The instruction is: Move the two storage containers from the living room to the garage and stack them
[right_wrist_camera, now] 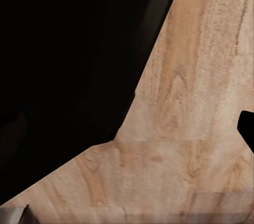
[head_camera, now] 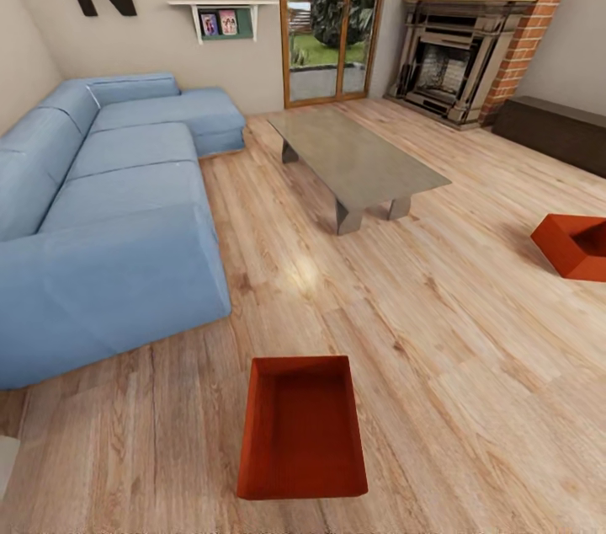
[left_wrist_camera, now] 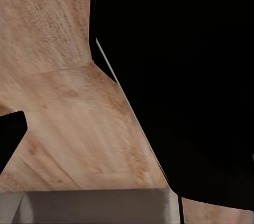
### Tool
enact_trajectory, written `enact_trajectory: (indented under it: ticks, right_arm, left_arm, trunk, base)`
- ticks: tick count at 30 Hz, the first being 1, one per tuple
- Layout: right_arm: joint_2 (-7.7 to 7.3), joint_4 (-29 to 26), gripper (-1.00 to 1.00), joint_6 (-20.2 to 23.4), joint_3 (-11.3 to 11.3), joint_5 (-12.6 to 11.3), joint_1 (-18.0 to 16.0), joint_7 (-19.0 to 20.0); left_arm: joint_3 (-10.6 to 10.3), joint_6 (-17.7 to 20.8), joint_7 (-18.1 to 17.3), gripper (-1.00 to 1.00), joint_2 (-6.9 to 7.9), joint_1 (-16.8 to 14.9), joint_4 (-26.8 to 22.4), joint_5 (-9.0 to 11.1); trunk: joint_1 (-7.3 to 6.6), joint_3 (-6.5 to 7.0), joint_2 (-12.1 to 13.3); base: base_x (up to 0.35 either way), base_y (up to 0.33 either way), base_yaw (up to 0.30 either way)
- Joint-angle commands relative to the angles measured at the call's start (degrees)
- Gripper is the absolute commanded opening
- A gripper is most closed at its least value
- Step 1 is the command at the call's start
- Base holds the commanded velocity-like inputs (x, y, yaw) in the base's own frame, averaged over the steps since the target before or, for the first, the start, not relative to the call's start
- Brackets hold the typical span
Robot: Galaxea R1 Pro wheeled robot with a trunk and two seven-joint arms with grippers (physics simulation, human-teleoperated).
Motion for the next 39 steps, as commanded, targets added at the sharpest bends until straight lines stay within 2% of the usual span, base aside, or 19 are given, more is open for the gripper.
enact_trajectory:
  ticks: [1, 39]
  right_arm:
    - [0.02, 0.17, 1.0, -0.32, 0.38, -0.18, -0.06, -0.13]
    - [0.02, 0.17, 1.0, -0.41, 0.37, -0.27, -0.06, -0.13]
  left_arm:
    - [0.07, -0.11, 0.04, 1.0, -0.01, -0.02, 0.02, 0.36]
    - [0.07, -0.11, 0.04, 1.0, -0.01, -0.02, 0.02, 0.36]
  trunk:
    - [0.0, -0.13, -0.02]
    - [0.0, -3.57, -0.02]
  base:
    - [0.0, 0.0, 0.0]
    - [0.0, 0.0, 0.0]
